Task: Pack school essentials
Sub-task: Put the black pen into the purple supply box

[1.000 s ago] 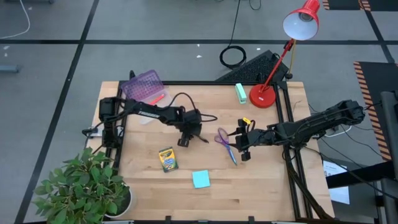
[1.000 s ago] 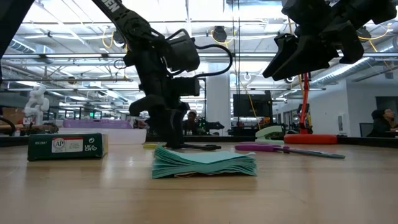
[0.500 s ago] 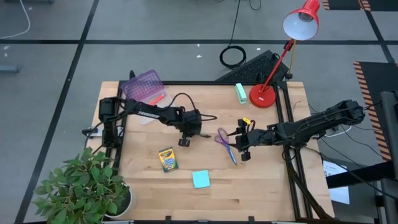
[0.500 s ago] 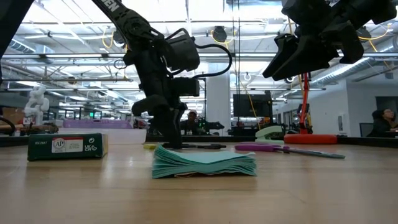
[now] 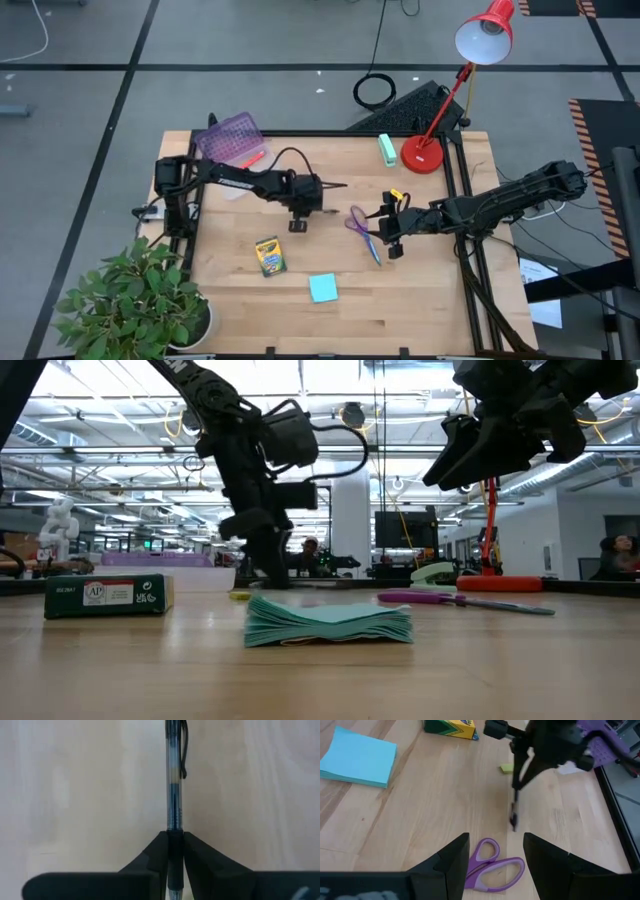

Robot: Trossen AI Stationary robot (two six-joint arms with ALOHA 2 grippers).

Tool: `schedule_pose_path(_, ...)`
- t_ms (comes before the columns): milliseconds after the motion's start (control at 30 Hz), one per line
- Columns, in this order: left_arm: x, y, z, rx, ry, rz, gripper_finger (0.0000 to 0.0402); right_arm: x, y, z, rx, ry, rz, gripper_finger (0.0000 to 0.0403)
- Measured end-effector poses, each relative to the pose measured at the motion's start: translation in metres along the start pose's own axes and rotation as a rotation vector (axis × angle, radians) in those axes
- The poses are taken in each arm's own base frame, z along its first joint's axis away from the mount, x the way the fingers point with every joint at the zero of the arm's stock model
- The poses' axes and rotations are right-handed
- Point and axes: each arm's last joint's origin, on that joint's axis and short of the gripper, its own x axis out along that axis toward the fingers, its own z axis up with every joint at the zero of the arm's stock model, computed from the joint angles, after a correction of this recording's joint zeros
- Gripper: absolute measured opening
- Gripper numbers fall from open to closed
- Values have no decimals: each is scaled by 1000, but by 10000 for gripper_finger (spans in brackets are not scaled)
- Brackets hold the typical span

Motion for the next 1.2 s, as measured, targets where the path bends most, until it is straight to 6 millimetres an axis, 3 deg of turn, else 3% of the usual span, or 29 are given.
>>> schedule_pose_path(300, -33, 4, 2, -85, -21, 107, 55, 0, 0, -1, -2, 5, 1, 180)
schedule_pose_path(700, -118, 14, -9, -244, -103, 313, 56, 0, 0, 0, 6, 3, 1, 180)
schedule_pose_path(833, -137, 20, -20, -306, -77, 387, 56, 0, 0, 0, 6, 3, 1, 180)
schedule_pose_path(1000, -145, 31, -38, -389, 7, 473, 56, 0, 0, 0, 7, 2, 1, 180)
schedule_pose_path(1200, -128, 48, -74, -489, 127, 510, 56, 0, 0, 0, 8, 1, 1, 180)
